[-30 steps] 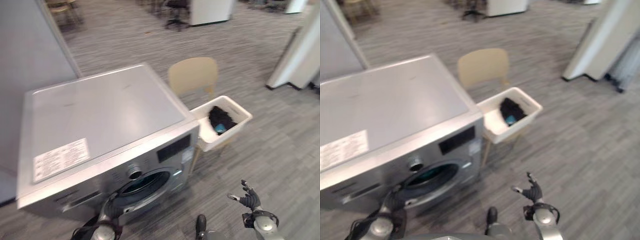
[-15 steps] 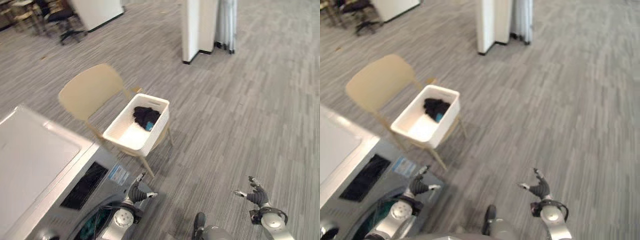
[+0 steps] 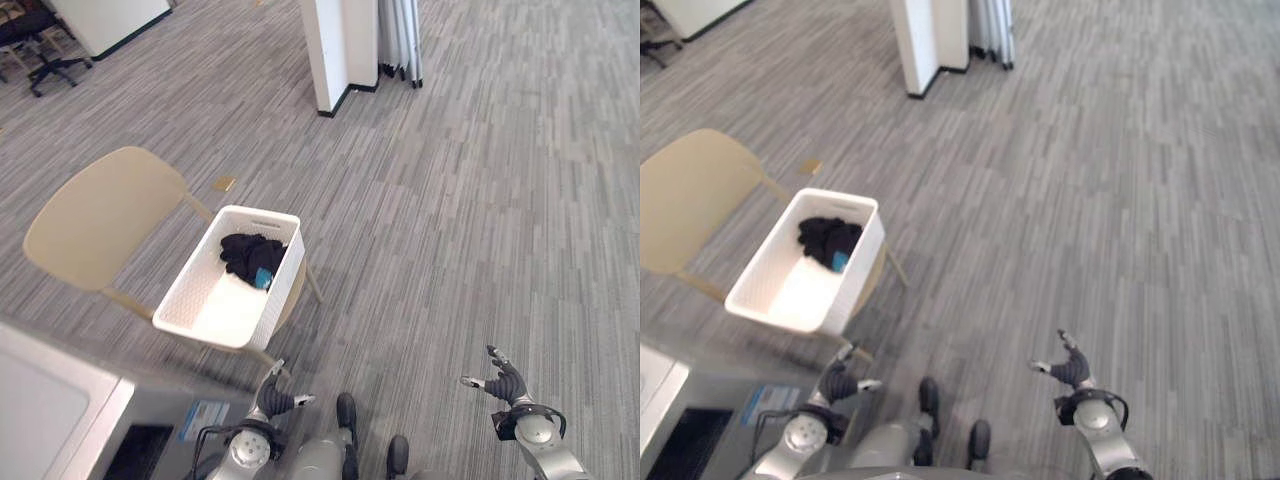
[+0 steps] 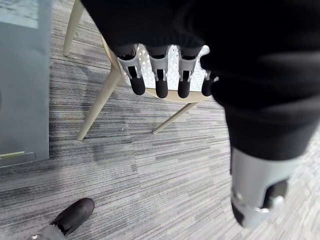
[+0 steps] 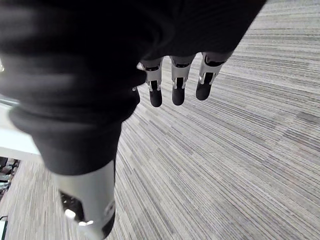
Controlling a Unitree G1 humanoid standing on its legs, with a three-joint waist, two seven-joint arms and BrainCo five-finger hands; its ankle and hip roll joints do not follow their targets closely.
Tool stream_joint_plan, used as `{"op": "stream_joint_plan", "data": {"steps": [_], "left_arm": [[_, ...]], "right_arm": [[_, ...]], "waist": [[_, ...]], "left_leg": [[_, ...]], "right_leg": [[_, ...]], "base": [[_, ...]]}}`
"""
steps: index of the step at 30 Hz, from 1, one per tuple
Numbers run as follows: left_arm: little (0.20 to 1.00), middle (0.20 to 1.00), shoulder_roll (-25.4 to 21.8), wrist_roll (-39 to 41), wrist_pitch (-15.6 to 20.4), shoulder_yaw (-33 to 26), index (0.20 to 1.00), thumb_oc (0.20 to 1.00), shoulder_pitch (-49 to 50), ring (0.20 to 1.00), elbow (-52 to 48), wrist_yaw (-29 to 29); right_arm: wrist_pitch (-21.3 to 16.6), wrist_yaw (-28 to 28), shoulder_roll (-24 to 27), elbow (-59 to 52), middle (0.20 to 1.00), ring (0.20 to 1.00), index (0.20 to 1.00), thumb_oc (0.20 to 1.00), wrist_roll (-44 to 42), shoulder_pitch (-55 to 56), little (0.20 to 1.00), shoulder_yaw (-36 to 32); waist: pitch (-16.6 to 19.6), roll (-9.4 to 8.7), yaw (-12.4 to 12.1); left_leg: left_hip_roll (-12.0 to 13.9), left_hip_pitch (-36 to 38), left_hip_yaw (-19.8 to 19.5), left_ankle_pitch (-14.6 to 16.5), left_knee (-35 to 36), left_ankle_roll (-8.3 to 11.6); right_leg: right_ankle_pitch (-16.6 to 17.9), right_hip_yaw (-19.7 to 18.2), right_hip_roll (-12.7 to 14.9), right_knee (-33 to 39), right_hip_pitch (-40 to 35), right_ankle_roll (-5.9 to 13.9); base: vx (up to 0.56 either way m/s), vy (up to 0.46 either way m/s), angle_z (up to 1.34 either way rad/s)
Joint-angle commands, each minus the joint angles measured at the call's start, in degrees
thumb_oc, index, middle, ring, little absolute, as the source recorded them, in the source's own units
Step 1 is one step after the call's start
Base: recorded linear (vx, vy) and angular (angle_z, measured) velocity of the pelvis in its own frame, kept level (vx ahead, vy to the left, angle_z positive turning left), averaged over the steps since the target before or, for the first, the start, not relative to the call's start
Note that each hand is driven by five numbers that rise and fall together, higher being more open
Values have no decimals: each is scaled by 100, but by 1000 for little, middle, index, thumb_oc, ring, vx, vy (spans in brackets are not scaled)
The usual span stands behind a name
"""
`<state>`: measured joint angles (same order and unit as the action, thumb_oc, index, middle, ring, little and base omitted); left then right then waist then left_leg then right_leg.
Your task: Grab the laundry basket,head to the washer,open it,put in the laundry and shut it.
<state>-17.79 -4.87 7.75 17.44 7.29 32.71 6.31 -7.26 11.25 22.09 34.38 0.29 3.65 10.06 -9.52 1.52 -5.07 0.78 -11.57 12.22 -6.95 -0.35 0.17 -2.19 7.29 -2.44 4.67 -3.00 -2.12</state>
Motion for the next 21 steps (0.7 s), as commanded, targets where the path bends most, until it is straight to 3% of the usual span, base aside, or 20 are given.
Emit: {"op": "stream_joint_plan", "data": {"steps": [1,2,3,5,8,10,11,12,14,15,16,19,21], "left_arm": [[1000,1000,-204,-12,65,-155,1000,1000,-55,1000,-281,106],[1000,1000,-307,31,79,-230,1000,1000,-36,1000,-338,131],[1000,1000,-306,32,79,-232,1000,1000,-38,1000,-339,130],[1000,1000,-344,79,70,-291,1000,1000,-80,1000,-284,216],[1000,1000,-375,146,106,-386,1000,1000,-86,1000,-289,300],[1000,1000,-371,160,120,-409,1000,1000,-87,1000,-266,314],[1000,1000,-356,208,133,-457,1000,1000,-74,1000,-264,334],[1000,1000,-353,243,157,-536,1000,1000,-74,1000,-258,371],[1000,1000,-354,243,157,-538,1000,1000,-76,1000,-258,371],[1000,1000,-348,248,140,-633,1000,1000,-83,1000,-214,428],[1000,1000,-363,267,183,-656,1000,1000,-97,1000,-216,417],[1000,1000,-292,393,204,-790,1000,1000,-55,1000,-176,410],[1000,1000,-243,473,244,-906,1000,1000,21,1000,-151,387]], "right_arm": [[-178,-38,-55,-379,1000,1000,1000,1000,275,-9,1000,10],[-200,-48,-58,-405,1000,1000,1000,1000,279,-34,1000,-24],[-200,-48,-57,-404,1000,1000,1000,1000,279,-37,1000,-24],[-218,-40,-75,-394,1000,1000,1000,1000,269,-117,1000,-39],[-216,-21,-83,-414,1000,1000,1000,1000,256,-190,1000,-98],[-219,-31,-71,-415,1000,1000,1000,1000,249,-200,1000,-111],[-222,-19,-89,-405,1000,1000,1000,1000,218,-194,1000,-117],[-209,-8,-88,-386,1000,1000,1000,1000,188,-165,1000,-141],[-210,-8,-89,-385,1000,1000,1000,1000,187,-169,1000,-139],[-172,-33,-66,-426,1000,1000,1000,1000,214,-77,1000,-187],[-191,-93,-57,-423,1000,1000,1000,1000,180,-44,1000,-204],[-307,-187,59,-366,1000,1000,1000,1000,138,-37,1000,-243],[-348,-201,101,-429,1000,1000,1000,1000,136,-2,1000,-284]], "waist": [[188,-292,-240],[162,-338,-251],[174,-331,-255],[100,-319,-227],[88,-166,-174],[84,-133,-99],[50,-113,37],[27,-133,150],[34,-136,157],[-2,-141,258],[4,-170,239],[26,-225,147],[16,-235,93]], "left_leg": [[-52,-215,145,561,-661,-81],[-100,-49,100,743,-730,-209],[-88,-66,102,725,-722,-208],[-136,154,-11,885,-746,-324],[-71,435,-227,948,-561,-328],[-85,540,-329,969,-504,-310],[-160,782,-557,1056,-449,-280],[-263,896,-907,1137,-471,-248],[-266,881,-911,1122,-468,-248],[-370,986,-1358,1202,-475,-207],[-421,994,-1565,1284,-555,-186],[-380,496,-1990,1174,-1219,124],[-262,379,-1849,1189,-1349,184]], "right_leg": [[-682,451,541,-972,-296,880],[-571,500,679,-1741,-62,1065],[-552,496,666,-1734,-41,1059],[-244,545,833,-2408,404,1210],[-230,765,1028,-2400,978,1094],[-255,763,1019,-2236,1078,1043],[-154,517,914,-1815,1306,996],[48,-85,728,-1261,1438,1042],[70,-80,730,-1238,1441,1041],[219,-843,511,-1115,1630,1078],[201,-906,546,-1022,1482,1061],[277,-310,786,-725,1137,898],[192,110,818,-563,842,832]], "base": [[336,109,-21],[246,83,-20],[192,59,-9],[134,13,9],[202,-54,26],[206,-81,54],[354,-205,58],[345,-202,66],[176,-133,103],[229,-214,131],[257,-301,103],[68,-392,256],[53,-260,218]]}}
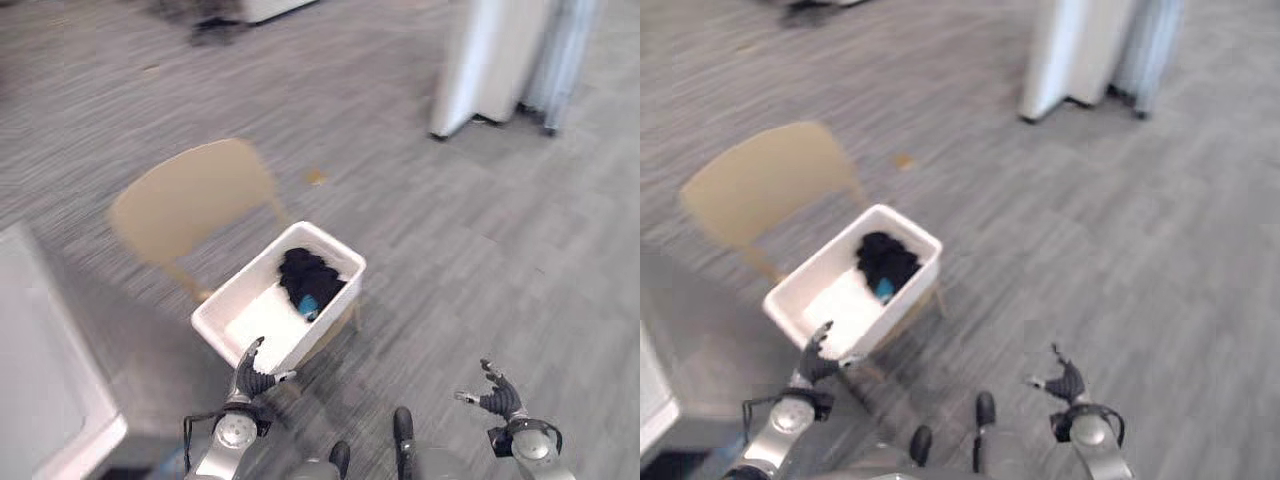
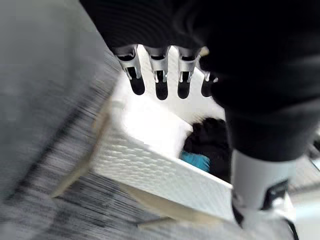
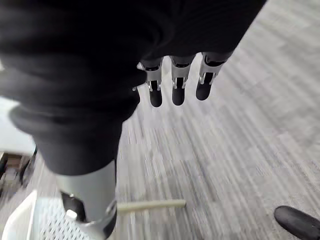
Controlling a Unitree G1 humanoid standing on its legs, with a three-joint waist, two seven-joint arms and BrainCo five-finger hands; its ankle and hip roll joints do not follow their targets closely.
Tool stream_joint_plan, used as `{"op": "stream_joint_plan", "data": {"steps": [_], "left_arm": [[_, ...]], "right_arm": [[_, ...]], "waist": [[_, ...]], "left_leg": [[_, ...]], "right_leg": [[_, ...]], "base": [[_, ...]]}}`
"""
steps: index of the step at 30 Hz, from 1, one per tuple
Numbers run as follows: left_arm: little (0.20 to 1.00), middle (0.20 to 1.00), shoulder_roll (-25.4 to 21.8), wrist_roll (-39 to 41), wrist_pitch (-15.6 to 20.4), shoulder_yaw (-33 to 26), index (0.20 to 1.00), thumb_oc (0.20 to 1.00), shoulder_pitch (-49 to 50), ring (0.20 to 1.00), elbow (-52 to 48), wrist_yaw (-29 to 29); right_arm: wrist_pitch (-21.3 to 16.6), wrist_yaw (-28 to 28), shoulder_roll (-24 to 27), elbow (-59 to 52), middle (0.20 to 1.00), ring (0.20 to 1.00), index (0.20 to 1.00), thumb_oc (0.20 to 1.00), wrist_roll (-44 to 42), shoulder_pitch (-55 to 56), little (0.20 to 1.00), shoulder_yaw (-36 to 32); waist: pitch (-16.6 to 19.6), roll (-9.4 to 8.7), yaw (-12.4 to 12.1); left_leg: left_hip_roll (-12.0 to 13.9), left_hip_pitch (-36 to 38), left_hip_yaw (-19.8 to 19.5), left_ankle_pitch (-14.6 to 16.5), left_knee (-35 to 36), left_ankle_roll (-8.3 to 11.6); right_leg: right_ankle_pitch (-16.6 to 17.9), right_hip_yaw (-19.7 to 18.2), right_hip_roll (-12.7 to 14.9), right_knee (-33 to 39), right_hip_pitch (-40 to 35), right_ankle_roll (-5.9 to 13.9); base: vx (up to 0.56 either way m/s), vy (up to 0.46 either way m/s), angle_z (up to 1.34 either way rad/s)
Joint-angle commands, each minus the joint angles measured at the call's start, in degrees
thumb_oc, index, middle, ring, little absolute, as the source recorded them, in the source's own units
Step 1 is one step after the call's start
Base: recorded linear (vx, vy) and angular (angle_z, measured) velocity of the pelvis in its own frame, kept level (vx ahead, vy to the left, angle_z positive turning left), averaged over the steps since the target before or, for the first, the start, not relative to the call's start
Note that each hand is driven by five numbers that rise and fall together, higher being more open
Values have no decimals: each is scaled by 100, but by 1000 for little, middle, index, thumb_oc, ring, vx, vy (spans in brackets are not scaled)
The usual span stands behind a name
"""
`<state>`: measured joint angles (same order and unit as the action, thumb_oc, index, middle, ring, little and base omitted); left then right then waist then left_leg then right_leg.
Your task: Grab the laundry basket,head to the washer,open it,put in the laundry and shut it.
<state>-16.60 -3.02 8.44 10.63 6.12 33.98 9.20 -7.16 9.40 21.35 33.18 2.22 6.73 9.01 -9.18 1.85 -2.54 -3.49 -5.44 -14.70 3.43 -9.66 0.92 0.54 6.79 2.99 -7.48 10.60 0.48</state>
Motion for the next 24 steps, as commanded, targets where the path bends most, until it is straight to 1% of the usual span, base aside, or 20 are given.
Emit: {"op": "stream_joint_plan", "data": {"steps": [1,2,3,5,7,9,10,11,12,13,15,16,17,18,19,21,22,23,24], "left_arm": [[1000,1000,-339,316,170,-300,1000,1000,142,1000,-215,114],[1000,1000,-340,316,169,-301,1000,1000,139,1000,-215,114],[1000,1000,-326,312,157,-325,1000,1000,125,1000,-196,123],[1000,1000,-307,368,147,-367,1000,1000,120,1000,-174,135],[1000,1000,-288,348,131,-376,1000,1000,116,1000,-93,158],[1000,1000,-270,283,114,-381,1000,1000,115,1000,27,190],[1000,1000,-256,283,111,-403,1000,1000,127,1000,67,196],[1000,1000,-245,276,103,-423,1000,1000,125,1000,151,203],[1000,1000,-246,276,104,-424,1000,1000,125,1000,151,203],[1000,1000,-222,268,91,-438,1000,1000,130,1000,240,228],[1000,1000,-217,252,70,-472,1000,1000,185,1000,308,225],[1000,1000,-217,252,71,-472,1000,1000,185,1000,309,225],[1000,1000,-194,222,70,-472,1000,1000,229,1000,371,206],[1000,1000,-219,195,51,-447,1000,1000,255,1000,403,188],[1000,1000,-239,208,47,-445,1000,1000,261,1000,417,169],[1000,1000,-271,227,47,-414,1000,1000,222,1000,461,174],[1000,1000,-305,214,33,-376,1000,1000,180,1000,470,190],[1000,1000,-320,221,36,-357,1000,1000,137,1000,459,200],[1000,1000,-336,228,56,-348,1000,1000,120,1000,439,216]], "right_arm": [[-354,-17,199,-374,1000,1000,1000,1000,-71,-299,1000,-231],[-353,-18,197,-374,1000,1000,1000,1000,-71,-302,1000,-231],[-341,-6,195,-429,1000,1000,1000,1000,-67,-287,1000,-264],[-312,35,170,-451,1000,1000,1000,1000,-85,-282,1000,-306],[-286,91,139,-480,1000,1000,1000,1000,-115,-268,1000,-379],[-269,115,114,-517,1000,1000,1000,1000,-138,-255,1000,-417],[-263,133,125,-525,1000,1000,1000,1000,-129,-264,1000,-414],[-255,140,138,-530,1000,1000,1000,1000,-119,-286,1000,-397],[-255,140,138,-530,1000,1000,1000,1000,-119,-287,1000,-397],[-241,171,181,-552,1000,1000,1000,1000,-63,-342,1000,-345],[-220,134,182,-633,1000,1000,1000,1000,4,-343,1000,-300],[-220,134,182,-633,1000,1000,1000,1000,4,-343,1000,-300],[-233,124,168,-653,1000,1000,1000,1000,42,-323,1000,-288],[-220,94,148,-692,1000,1000,1000,1000,133,-297,1000,-269],[-211,83,137,-705,1000,1000,1000,1000,170,-301,1000,-259],[-221,70,125,-712,1000,1000,1000,1000,219,-366,1000,-215],[-213,61,112,-760,1000,1000,1000,1000,251,-413,1000,-181],[-215,64,97,-816,1000,1000,1000,1000,271,-427,1000,-178],[-238,51,81,-875,1000,1000,1000,1000,283,-425,1000,-157]], "waist": [[-16,-278,-134],[1,-290,-117],[5,-285,-105],[74,-263,-79],[145,-221,-54],[232,-180,-38],[266,-186,-51],[302,-226,-74],[300,-226,-73],[264,-319,-175],[302,-366,-255],[300,-366,-256],[372,-418,-280],[407,-507,-288],[413,-555,-297],[383,-563,-281],[333,-536,-219],[301,-458,-192],[263,-400,-123]], "left_leg": [[288,-338,1231,100,-466,123],[270,-360,1219,65,-445,120],[401,-371,1568,97,-372,100],[505,-359,2069,3,-51,31],[518,-363,2561,-101,210,-8],[501,-471,2900,-362,509,6],[480,-564,2942,-474,620,26],[451,-634,2896,-446,672,111],[450,-633,2895,-446,672,111],[453,-1015,2927,-525,526,178],[487,-973,2932,-548,533,140],[487,-971,2933,-548,534,140],[464,-948,2926,-526,518,86],[411,-878,2919,-434,449,-14],[366,-782,2908,-340,443,-93],[261,-585,2900,-173,448,-259],[218,-445,2849,-116,478,-333],[252,-365,2870,-211,548,-423],[265,-187,2778,-185,631,-441]], "right_leg": [[-153,482,328,732,-703,517],[-139,496,345,740,-682,520],[-218,693,361,790,-801,501],[-269,1037,390,846,-888,498],[-335,1307,388,880,-982,497],[-410,1537,330,949,-1082,493],[-465,1591,296,989,-1169,491],[-620,1537,260,1032,-1321,522],[-621,1537,260,1032,-1322,522],[-761,1542,228,1023,-1507,489],[-875,1513,182,929,-1639,480],[-876,1513,182,929,-1640,480],[-924,1520,204,893,-1764,513],[-988,1480,364,529,-1772,553],[-1005,1434,475,180,-1740,582],[-779,1336,747,-653,-1499,705],[-517,1220,820,-1126,-1271,741],[-329,1139,786,-1463,-992,694],[-294,967,710,-1729,-729,664]], "base": [[34,-175,206],[38,-133,155],[28,-71,108],[66,-86,81],[99,-41,85],[187,-1,107],[314,3,89],[237,-1,73],[322,5,54],[243,26,48],[272,51,16],[253,79,-18],[365,144,-35],[482,200,-34],[408,213,-23],[250,196,-12],[158,204,0],[153,164,7],[137,107,16]]}}
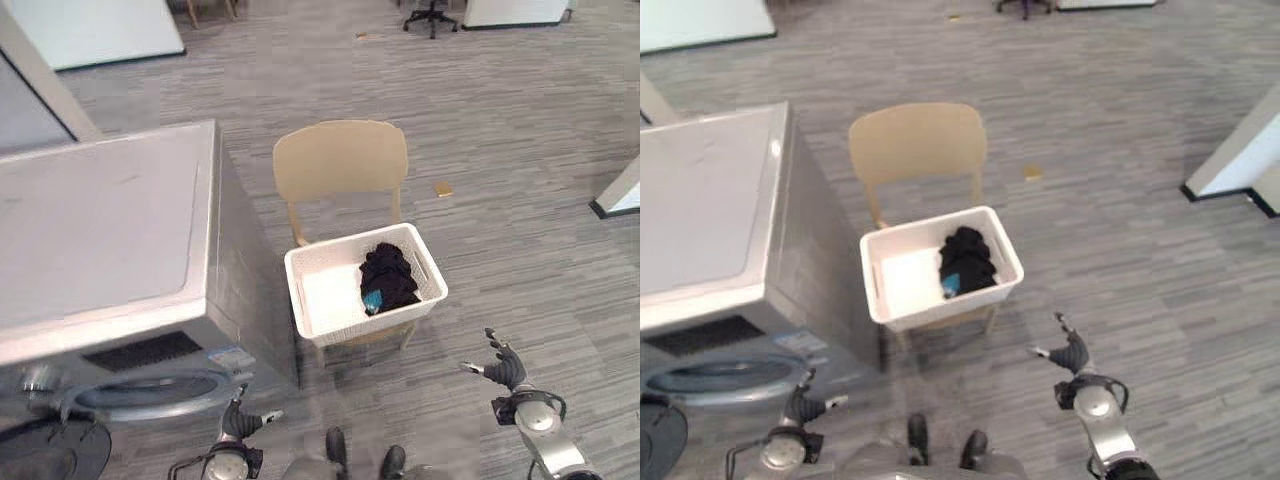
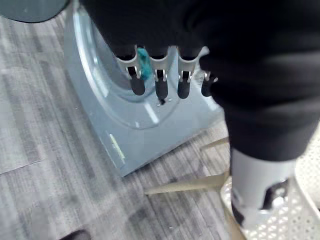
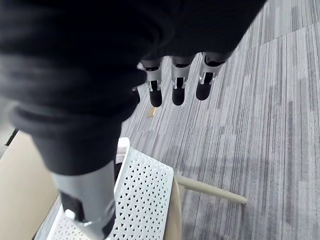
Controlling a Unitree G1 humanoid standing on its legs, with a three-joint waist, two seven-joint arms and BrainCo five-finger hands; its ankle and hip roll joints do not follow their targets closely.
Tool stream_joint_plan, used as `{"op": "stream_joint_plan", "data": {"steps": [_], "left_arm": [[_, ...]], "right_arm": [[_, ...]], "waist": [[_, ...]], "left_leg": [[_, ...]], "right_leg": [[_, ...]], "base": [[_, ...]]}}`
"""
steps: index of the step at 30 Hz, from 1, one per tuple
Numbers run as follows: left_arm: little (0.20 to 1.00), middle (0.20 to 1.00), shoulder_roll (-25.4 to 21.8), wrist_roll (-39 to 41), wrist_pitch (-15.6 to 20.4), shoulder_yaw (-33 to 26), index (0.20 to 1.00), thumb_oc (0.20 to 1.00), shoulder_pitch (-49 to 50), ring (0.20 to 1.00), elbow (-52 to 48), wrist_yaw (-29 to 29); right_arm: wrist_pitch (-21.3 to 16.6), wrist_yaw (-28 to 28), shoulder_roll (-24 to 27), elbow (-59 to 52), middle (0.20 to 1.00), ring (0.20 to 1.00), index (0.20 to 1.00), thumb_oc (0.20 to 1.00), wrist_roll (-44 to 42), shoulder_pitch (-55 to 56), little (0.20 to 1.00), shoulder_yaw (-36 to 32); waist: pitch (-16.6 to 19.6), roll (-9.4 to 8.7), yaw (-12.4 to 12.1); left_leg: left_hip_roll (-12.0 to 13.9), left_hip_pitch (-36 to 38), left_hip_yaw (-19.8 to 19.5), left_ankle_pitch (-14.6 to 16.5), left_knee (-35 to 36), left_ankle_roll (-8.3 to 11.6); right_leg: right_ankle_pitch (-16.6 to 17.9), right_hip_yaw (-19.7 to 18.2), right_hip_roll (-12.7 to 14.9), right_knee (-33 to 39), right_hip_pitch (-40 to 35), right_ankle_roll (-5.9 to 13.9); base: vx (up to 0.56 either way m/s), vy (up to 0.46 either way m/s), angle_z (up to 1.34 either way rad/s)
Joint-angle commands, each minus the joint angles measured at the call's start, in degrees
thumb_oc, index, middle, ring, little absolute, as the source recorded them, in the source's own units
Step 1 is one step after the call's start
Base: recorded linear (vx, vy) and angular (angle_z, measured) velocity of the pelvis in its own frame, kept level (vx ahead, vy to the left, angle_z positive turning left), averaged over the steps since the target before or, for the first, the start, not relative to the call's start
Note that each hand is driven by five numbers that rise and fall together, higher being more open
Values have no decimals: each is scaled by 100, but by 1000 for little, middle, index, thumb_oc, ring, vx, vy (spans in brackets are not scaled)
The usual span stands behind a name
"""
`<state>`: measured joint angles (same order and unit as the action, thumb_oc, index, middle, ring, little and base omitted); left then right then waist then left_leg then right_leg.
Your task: Grab the laundry basket,head to the washer,open it,put in the laundry and shut it.
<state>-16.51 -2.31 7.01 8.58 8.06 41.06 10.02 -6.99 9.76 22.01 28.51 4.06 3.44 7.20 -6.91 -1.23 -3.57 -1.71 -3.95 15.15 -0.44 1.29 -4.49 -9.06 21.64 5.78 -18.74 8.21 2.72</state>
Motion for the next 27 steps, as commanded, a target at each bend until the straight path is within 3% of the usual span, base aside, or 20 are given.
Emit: {"op": "stream_joint_plan", "data": {"steps": [1,4,6,8,14,20,22,27], "left_arm": [[1000,1000,-354,150,210,-136,1000,1000,-77,1000,-289,142],[1000,1000,-373,125,236,-119,1000,1000,-109,1000,-288,159],[1000,1000,-369,79,254,-110,1000,1000,-127,1000,-263,168],[1000,1000,-354,-19,278,-116,1000,1000,-178,1000,-184,187],[1000,1000,-385,-171,350,-106,1000,1000,-139,1000,34,162],[1000,1000,-472,-281,421,16,1000,1000,-138,1000,157,89],[1000,1000,-563,-298,464,143,1000,1000,-199,1000,160,91],[1000,1000,-606,-253,501,279,1000,1000,-378,1000,225,112]], "right_arm": [[-254,-2,13,-442,1000,1000,1000,1000,117,-87,1000,31],[-258,-6,116,-612,1000,1000,1000,1000,264,-110,1000,72],[-269,44,188,-773,1000,1000,1000,1000,410,-107,1000,66],[-292,95,382,-1113,1000,1000,1000,1000,792,-103,1000,65],[-401,-19,804,-1537,1000,1000,1000,1000,1369,-249,1000,269],[-499,-169,1469,-1565,1000,1000,1000,1000,1901,-1080,1000,1092],[-483,-144,1740,-1230,1000,1000,1000,1000,2200,-1658,1000,1631],[-373,-42,1712,-473,1000,1000,1000,1000,2401,-2272,1000,2150]], "waist": [[5,-61,21],[-107,4,146],[-174,-39,230],[-228,-125,311],[-166,-279,195],[-124,-381,-113],[-218,-416,-310],[-363,-396,-443]], "left_leg": [[77,-216,-284,216,-414,88],[63,44,-581,242,-309,133],[-12,119,-817,295,-332,156],[-113,179,-1126,380,-365,181],[-156,164,-1362,442,-407,236],[-83,81,-1579,303,-221,367],[-63,-74,-1726,214,-179,415],[-80,-377,-1968,46,-113,469]], "right_leg": [[668,-649,385,-677,-331,434],[443,-955,140,-186,22,352],[547,-1356,-30,369,126,428],[893,-1888,-126,1039,254,567],[1031,-1755,-19,1446,-21,562],[1039,-1405,-21,1770,-227,529],[1030,-1190,-9,1851,-218,499],[1037,-904,33,1906,-60,472]], "base": [[287,45,23],[177,-15,44],[167,-69,45],[145,-92,69],[74,-89,66],[33,-87,19],[-19,-71,25],[-48,-34,38]]}}
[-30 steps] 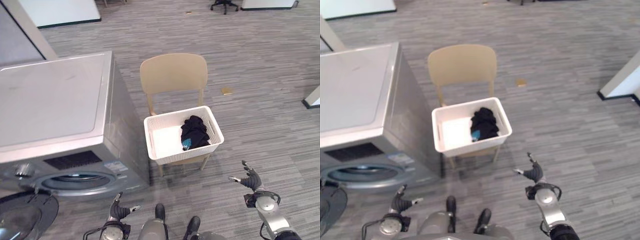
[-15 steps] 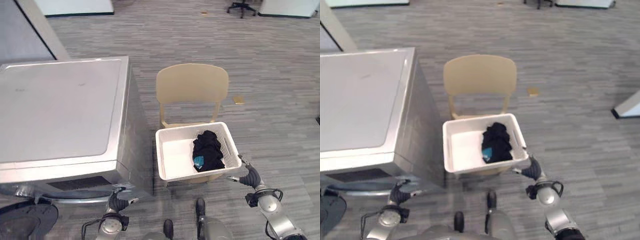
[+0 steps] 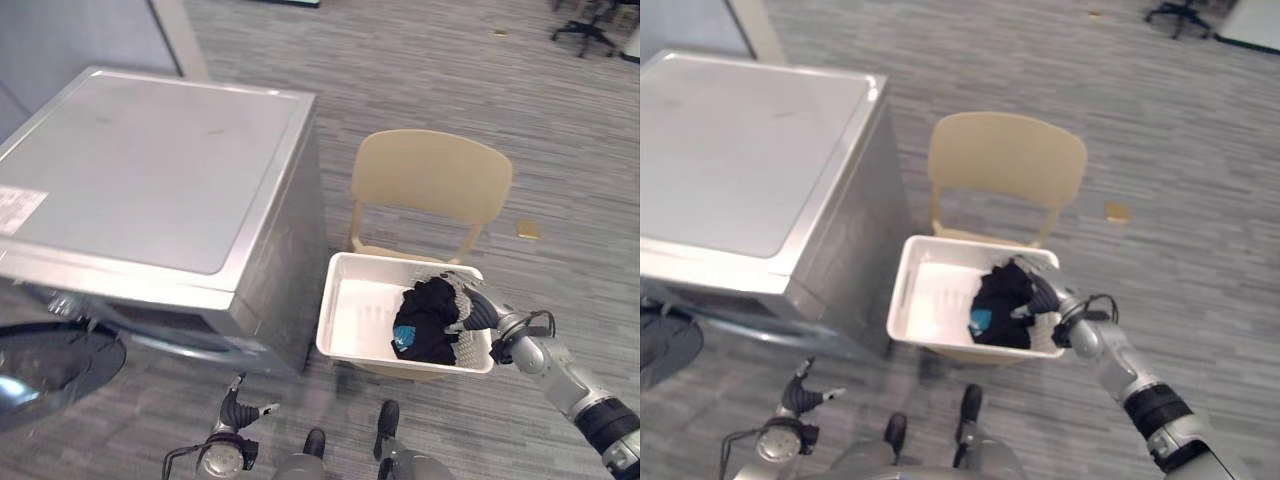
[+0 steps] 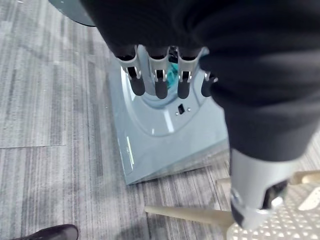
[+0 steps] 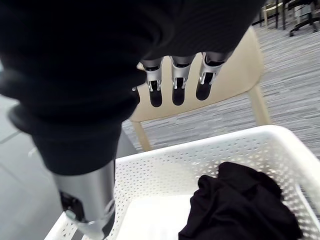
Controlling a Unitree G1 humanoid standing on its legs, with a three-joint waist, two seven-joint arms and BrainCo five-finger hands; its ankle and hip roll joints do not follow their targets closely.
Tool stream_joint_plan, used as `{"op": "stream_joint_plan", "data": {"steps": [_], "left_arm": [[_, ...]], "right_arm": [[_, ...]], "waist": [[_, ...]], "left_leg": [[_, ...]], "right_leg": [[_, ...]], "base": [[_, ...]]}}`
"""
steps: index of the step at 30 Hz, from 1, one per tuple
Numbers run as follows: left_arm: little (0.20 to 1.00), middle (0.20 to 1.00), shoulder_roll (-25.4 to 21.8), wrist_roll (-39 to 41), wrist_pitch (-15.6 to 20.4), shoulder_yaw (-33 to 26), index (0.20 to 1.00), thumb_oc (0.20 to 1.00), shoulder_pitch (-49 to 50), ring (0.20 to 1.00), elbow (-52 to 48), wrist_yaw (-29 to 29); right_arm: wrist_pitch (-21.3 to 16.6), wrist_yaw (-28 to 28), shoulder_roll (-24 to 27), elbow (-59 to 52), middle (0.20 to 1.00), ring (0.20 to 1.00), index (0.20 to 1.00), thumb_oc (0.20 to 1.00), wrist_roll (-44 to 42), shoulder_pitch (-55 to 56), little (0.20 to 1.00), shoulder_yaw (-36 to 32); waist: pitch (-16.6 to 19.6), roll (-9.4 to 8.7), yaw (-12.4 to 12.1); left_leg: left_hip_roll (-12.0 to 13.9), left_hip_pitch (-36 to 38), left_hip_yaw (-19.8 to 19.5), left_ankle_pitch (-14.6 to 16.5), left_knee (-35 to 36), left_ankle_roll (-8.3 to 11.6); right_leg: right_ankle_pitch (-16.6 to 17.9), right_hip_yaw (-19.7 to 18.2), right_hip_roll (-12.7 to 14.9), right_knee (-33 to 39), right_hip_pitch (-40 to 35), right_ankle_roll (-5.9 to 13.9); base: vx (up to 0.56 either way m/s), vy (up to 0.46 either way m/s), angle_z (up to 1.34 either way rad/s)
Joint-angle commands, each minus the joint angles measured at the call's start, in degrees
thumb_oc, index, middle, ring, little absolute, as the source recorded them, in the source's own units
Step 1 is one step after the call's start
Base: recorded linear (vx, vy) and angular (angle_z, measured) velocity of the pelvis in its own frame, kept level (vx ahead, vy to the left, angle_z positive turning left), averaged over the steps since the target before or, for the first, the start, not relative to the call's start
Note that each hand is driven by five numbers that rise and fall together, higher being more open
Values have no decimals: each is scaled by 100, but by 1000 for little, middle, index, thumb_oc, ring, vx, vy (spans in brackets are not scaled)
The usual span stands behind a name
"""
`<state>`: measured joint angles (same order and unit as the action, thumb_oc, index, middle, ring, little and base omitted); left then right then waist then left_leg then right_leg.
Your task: Grab the laundry basket,head to the washer,open it,put in the laundry and shut it.
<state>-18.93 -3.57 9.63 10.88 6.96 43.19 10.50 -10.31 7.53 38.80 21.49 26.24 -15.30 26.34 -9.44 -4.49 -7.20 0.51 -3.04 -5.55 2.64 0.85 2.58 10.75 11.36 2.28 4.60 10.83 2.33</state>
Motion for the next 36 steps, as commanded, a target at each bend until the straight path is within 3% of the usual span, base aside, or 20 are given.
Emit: {"op": "stream_joint_plan", "data": {"steps": [1,8,13,21,22,23,29,32,34,36], "left_arm": [[1000,1000,-380,-112,248,104,1000,1000,-349,1000,52,80],[1000,1000,-416,-3,319,369,1000,1000,-694,1000,117,140],[1000,1000,-368,309,353,605,1000,1000,-1111,1000,179,445],[1000,1000,-108,554,292,1124,1000,1000,-1576,1000,7,671],[1000,1000,-75,541,272,1216,1000,1000,-1666,1000,-29,647],[1000,1000,-43,537,271,1253,1000,1000,-1700,1000,-51,639],[1000,1000,9,523,247,1230,1000,1000,-1675,1000,-164,621],[1000,1000,0,514,229,998,1000,1000,-1405,1000,-366,638],[1000,1000,-4,455,201,774,1000,1000,-1128,1000,-470,584],[1000,1000,-22,426,180,723,1000,1000,-1077,1000,-479,574]], "right_arm": [[-4,238,-6,484,1000,1000,1000,1000,243,-595,1000,377],[361,541,-209,2112,1000,1000,1000,1000,676,-1419,1000,917],[963,1151,-107,3799,1000,1000,1000,1000,1294,-2426,1000,1255],[1494,1211,-385,5005,1000,1000,1000,1000,1568,-3055,1000,1610],[1504,1135,-521,5035,693,693,693,693,1526,-3064,693,1684],[1490,1152,-611,5020,200,200,200,200,1529,-3021,200,1703],[1300,1246,-652,4401,200,200,200,200,986,-2831,200,1432],[1108,1461,-372,3074,200,200,200,200,538,-2514,200,826],[854,1592,-283,1850,200,200,200,200,-14,-1975,200,45],[788,1601,-326,1592,200,200,200,200,-184,-1817,200,-164]], "waist": [[-168,-56,-132],[-413,45,-316],[-724,206,-461],[-1079,374,-524],[-1106,399,-538],[-1108,400,-541],[-1066,385,-442],[-968,333,-292],[-826,301,-172],[-768,287,-143]], "left_leg": [[-305,-569,51,-315,-45,-212],[-329,-1068,-179,-587,87,-69],[-306,-1527,-198,-800,203,52],[-346,-1942,-209,-956,235,84],[-345,-1963,-201,-971,244,93],[-344,-1955,-204,-974,257,95],[-340,-1782,-167,-951,330,118],[-321,-1578,-120,-901,360,104],[-283,-1288,-44,-768,372,81],[-283,-1218,-43,-760,386,65]], "right_leg": [[-940,201,398,-417,-252,507],[-923,452,434,-428,143,461],[-876,505,435,-481,633,432],[-788,491,400,-469,1058,435],[-787,488,397,-469,1092,437],[-784,474,396,-456,1085,440],[-766,405,370,-373,951,439],[-770,337,365,-320,740,449],[-827,296,350,-283,455,451],[-817,293,355,-252,388,460]], "base": [[-76,-29,30],[-44,-13,40],[-70,-7,17],[-55,-15,4],[0,0,0],[0,0,0],[2,-10,-2],[44,-2,-14],[78,-6,-10],[54,-3,-2]]}}
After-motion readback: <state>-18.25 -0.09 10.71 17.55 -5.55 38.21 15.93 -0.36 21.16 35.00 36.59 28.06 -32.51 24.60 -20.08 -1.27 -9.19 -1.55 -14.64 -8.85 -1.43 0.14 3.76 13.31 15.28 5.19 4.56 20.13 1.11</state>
